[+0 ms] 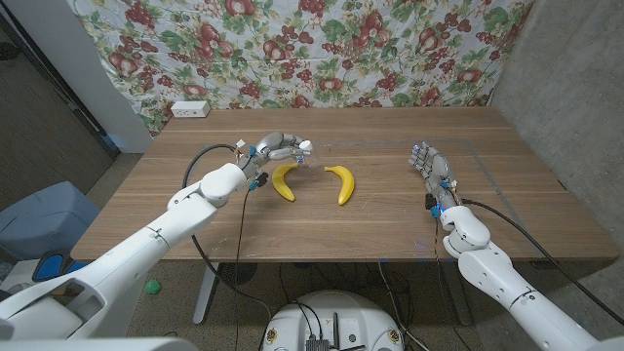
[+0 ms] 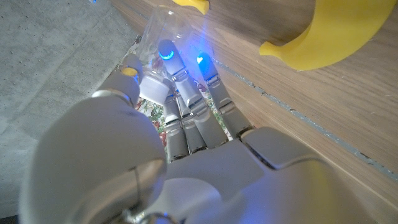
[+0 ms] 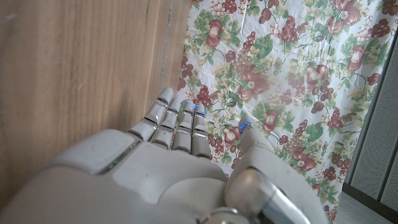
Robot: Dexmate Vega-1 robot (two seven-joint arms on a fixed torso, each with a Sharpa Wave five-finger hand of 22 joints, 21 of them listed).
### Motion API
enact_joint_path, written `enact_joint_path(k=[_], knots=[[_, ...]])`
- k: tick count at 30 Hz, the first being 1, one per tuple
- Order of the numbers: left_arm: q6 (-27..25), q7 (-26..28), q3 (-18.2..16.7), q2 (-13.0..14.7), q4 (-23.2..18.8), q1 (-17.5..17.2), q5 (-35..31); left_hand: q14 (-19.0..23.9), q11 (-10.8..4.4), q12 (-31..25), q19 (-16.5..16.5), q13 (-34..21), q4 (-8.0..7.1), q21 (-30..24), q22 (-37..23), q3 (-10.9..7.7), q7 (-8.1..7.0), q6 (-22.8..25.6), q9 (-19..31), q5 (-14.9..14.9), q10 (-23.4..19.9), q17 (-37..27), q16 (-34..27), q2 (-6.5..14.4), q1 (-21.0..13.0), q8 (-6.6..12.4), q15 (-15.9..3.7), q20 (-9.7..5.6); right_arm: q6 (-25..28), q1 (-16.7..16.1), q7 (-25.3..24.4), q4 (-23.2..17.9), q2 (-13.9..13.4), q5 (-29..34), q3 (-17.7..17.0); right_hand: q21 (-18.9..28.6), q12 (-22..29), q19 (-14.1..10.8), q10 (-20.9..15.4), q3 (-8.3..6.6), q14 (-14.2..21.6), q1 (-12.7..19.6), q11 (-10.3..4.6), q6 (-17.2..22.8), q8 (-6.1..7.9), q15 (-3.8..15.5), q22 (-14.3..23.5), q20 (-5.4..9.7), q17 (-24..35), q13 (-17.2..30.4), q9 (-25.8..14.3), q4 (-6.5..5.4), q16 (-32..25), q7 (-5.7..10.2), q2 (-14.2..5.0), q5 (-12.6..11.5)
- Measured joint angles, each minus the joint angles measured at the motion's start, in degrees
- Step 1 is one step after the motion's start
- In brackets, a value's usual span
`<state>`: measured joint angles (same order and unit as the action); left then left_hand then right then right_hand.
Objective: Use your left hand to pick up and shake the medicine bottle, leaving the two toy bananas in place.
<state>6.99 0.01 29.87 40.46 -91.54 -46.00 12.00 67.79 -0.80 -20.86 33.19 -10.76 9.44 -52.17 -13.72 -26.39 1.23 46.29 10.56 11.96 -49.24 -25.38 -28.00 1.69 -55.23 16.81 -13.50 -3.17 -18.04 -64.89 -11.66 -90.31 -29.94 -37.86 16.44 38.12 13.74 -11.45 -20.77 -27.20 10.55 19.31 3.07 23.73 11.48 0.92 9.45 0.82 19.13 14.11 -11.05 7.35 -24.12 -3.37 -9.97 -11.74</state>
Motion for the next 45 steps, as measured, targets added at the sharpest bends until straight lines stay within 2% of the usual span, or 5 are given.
enact_joint_path(k=[17, 18, 19, 20, 45], knots=[[1.6, -0.6, -1.8, 0.2, 0.0, -0.7, 3.6, 0.7, 0.10, 0.0, 0.0, 0.0, 0.12, -1.9, 0.2, 0.18, 0.03, 0.0, 0.0, -0.4, -0.1, -1.6, -0.6, -0.5, -0.5, 0.05, -0.08, 0.00, 0.3, 0.5, -0.2, 0.0, 0.1, 0.5, 0.4, -0.4, 0.0, -0.2, 0.0, 0.16, 0.0, 0.0, 0.00, 0.0, 0.00, 0.00, 0.0, 0.21, 0.0, 0.0, 0.0, 0.16, 0.0, 0.00, 0.00, 0.0], [1.8, -0.8, -2.1, 0.2, 0.1, -0.8, 4.0, 0.7, 0.10, -1.5, 0.0, 0.0, 0.10, -1.9, 0.2, 0.22, 0.33, 0.3, 0.0, -0.5, -0.1, -1.6, -0.6, -0.5, -0.5, 0.05, -0.08, 0.00, 0.3, 0.5, -0.3, 0.0, 0.1, 0.6, 0.4, -0.6, 0.0, -0.2, 0.0, 0.16, 0.0, 0.0, 0.00, 0.0, 0.00, 0.00, 0.0, 0.20, 0.0, 0.0, 0.0, 0.16, 0.0, 0.00, 0.00, 0.0], [1.8, -0.9, -2.1, 0.2, 0.2, -0.8, 4.2, 0.7, 0.38, -3.2, 0.0, 0.0, 0.15, -1.9, 0.2, 0.34, 1.55, 1.6, 0.0, -0.5, -0.4, -1.6, -0.6, -0.6, -0.6, 0.06, -0.06, 0.00, 0.4, 0.6, -0.3, 0.0, 0.1, 0.6, 0.4, -0.6, 0.0, -0.2, 0.0, 0.16, 0.0, 0.0, 0.00, 0.0, 0.00, 0.00, 0.0, 0.20, 0.0, 0.0, 0.0, 0.16, 0.0, 0.00, 0.00, 0.0], [1.9, -1.0, -2.3, 0.2, 0.3, -0.9, 4.5, 0.8, 0.60, -3.3, 0.0, 0.0, 0.15, -2.1, 0.2, 0.35, 1.77, 1.8, 0.0, -0.6, -0.6, -1.8, -0.8, -0.7, -0.7, 0.06, 0.04, -0.01, 0.4, 0.6, -0.4, 0.0, 0.1, 0.7, 0.4, -0.6, 0.0, -0.2, 0.0, 0.16, 0.0, 0.0, 0.00, 0.0, 0.00, 0.00, 0.0, 0.20, 0.0, 0.0, 0.0, 0.16, 0.0, 0.00, 0.00, 0.0], [5.4, -2.4, -5.7, 0.1, 0.8, -2.9, 11.0, 0.8, 0.81, -4.4, -1.0, 0.0, 0.41, -4.1, 0.4, 0.40, 2.37, 2.4, 0.0, -1.2, -0.8, -3.6, -0.8, -1.5, -1.5, 0.10, 0.12, 0.20, 0.7, 1.2, -0.9, -0.3, 0.3, 1.6, 0.8, -1.3, 0.0, -0.6, 0.0, 0.16, 0.0, 0.0, 0.00, 0.0, 0.00, 0.00, 0.0, -0.21, 0.0, 0.0, 0.0, 0.16, 0.0, 0.00, 0.00, 0.0]])
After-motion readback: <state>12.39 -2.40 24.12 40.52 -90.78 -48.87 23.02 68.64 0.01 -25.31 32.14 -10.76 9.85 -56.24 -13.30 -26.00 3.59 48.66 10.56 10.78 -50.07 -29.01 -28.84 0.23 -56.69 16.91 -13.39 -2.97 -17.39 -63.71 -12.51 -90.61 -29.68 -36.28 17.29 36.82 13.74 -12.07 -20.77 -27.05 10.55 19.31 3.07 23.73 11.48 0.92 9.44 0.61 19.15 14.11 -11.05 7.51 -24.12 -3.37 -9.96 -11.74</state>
